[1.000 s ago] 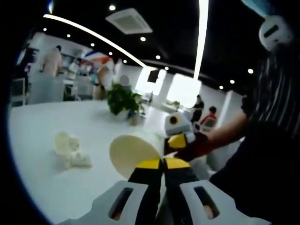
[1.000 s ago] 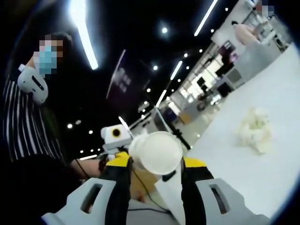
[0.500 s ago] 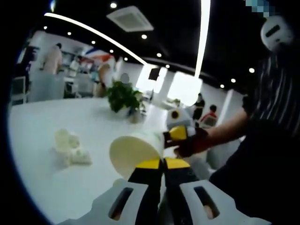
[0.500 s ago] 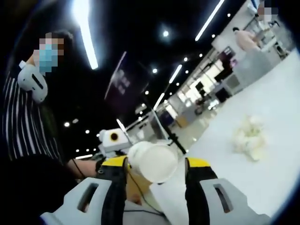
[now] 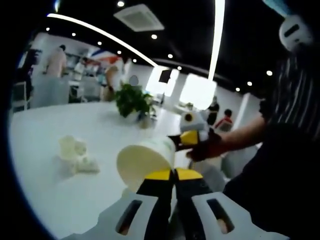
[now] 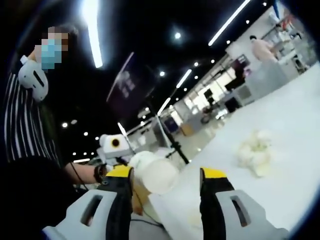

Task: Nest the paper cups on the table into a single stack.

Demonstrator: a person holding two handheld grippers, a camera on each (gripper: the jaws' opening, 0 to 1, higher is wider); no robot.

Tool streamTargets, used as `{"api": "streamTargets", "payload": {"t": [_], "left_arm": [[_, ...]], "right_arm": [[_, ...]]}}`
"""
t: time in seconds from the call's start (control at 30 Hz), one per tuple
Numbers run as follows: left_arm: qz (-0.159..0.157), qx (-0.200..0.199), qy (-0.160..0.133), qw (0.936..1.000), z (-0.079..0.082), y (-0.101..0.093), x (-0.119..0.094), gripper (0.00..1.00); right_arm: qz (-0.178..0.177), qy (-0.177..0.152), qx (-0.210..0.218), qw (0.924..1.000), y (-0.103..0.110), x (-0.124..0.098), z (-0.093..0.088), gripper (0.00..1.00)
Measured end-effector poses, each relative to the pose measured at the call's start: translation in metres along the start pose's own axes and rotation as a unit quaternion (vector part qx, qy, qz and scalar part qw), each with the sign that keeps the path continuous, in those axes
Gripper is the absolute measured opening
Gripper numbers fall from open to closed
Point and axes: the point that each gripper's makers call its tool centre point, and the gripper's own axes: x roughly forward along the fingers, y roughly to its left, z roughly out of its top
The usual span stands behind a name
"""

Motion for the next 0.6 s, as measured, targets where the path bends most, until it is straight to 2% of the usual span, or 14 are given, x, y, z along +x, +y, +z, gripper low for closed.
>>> {"api": "streamTargets", "payload": {"t": [0.17,0.4,0.6], "left_arm": [[0.005,-0.002,0.002,1.0,-0.002,0.002,-0.002,0.0],[0.009,-0.003,0.01,0.9999,-0.006,0.003,-0.002,0.0],[0.015,0.0,0.02,0.9997,-0.011,0.005,-0.003,0.0]], "right_arm": [[-0.033,-0.004,-0.022,0.9992,-0.014,-0.01,0.005,0.56],[-0.08,0.016,-0.057,0.995,-0.033,-0.018,0.003,0.67],[-0.116,0.027,-0.081,0.9895,-0.048,-0.026,0.003,0.69]]}}
